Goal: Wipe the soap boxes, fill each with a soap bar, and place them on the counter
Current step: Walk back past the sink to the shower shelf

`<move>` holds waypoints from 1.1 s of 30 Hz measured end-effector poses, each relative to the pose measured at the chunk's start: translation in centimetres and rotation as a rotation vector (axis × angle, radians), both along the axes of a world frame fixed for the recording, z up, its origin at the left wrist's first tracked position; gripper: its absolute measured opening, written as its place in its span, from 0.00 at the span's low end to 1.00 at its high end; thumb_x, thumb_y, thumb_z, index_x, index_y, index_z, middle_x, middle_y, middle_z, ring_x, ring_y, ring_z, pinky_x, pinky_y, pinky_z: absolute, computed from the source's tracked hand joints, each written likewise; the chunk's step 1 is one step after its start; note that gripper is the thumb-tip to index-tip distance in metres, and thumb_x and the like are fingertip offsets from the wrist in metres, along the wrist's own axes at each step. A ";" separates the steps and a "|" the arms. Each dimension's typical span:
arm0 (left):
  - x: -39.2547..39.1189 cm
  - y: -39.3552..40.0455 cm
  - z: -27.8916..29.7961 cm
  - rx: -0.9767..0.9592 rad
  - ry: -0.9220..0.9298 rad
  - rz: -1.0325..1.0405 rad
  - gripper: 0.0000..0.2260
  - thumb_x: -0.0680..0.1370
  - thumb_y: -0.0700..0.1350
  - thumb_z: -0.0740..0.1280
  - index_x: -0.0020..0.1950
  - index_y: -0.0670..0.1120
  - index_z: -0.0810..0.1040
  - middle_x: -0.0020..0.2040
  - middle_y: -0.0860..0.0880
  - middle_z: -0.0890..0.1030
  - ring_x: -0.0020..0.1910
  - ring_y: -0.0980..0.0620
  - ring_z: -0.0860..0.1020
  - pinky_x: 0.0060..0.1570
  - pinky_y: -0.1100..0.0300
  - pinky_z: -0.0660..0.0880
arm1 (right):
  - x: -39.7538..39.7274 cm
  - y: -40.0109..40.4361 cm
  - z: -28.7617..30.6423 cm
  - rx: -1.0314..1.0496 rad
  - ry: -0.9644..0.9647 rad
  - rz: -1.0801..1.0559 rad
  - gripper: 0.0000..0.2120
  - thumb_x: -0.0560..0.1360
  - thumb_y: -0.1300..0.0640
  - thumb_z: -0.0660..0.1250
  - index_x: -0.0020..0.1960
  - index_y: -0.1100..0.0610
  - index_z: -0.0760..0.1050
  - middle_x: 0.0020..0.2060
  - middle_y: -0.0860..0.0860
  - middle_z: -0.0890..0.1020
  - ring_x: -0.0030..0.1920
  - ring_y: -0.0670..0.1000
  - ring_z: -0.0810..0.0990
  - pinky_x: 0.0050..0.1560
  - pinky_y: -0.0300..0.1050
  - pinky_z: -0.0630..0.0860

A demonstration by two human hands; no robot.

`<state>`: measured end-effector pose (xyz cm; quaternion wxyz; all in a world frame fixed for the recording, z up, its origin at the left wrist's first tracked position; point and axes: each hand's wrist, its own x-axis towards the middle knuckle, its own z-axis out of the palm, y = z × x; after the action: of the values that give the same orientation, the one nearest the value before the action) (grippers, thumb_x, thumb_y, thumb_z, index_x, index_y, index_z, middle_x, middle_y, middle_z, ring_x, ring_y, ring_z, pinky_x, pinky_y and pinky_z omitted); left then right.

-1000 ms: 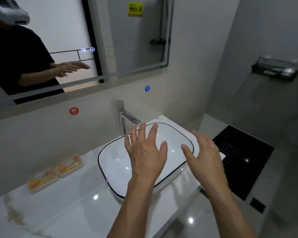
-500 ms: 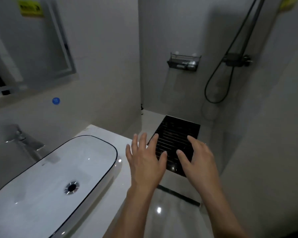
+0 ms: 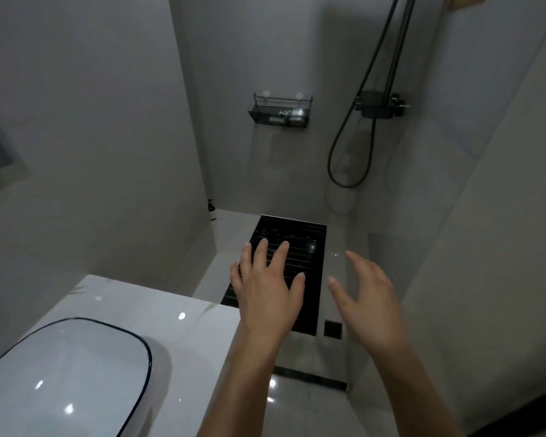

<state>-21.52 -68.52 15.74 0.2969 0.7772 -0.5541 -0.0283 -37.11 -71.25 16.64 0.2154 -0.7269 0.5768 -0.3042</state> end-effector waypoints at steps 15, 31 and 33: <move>10.7 -18.5 -1.2 0.035 -0.006 -0.049 0.28 0.79 0.60 0.61 0.78 0.58 0.60 0.80 0.49 0.58 0.80 0.46 0.49 0.77 0.42 0.48 | 10.4 -17.9 -0.2 0.049 0.081 -0.060 0.30 0.80 0.44 0.65 0.78 0.50 0.62 0.76 0.52 0.67 0.76 0.52 0.63 0.75 0.52 0.63; 14.9 -43.6 -3.1 0.111 -0.002 0.014 0.28 0.79 0.59 0.61 0.79 0.58 0.58 0.81 0.49 0.56 0.80 0.46 0.46 0.76 0.42 0.44 | 14.3 -45.1 -2.8 0.141 0.158 -0.001 0.31 0.81 0.43 0.62 0.80 0.49 0.58 0.79 0.56 0.60 0.79 0.56 0.56 0.78 0.55 0.56; 15.1 -47.8 -2.4 0.123 -0.001 0.023 0.28 0.79 0.59 0.61 0.79 0.58 0.58 0.81 0.49 0.56 0.80 0.46 0.46 0.76 0.42 0.44 | 14.5 -49.4 -2.5 0.145 0.148 0.004 0.31 0.80 0.44 0.63 0.80 0.50 0.60 0.78 0.57 0.62 0.78 0.56 0.58 0.77 0.54 0.57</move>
<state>-6.40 -116.34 13.31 0.2485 0.8002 -0.5426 -0.0583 -22.60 -120.68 14.12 0.2248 -0.7311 0.6100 -0.2068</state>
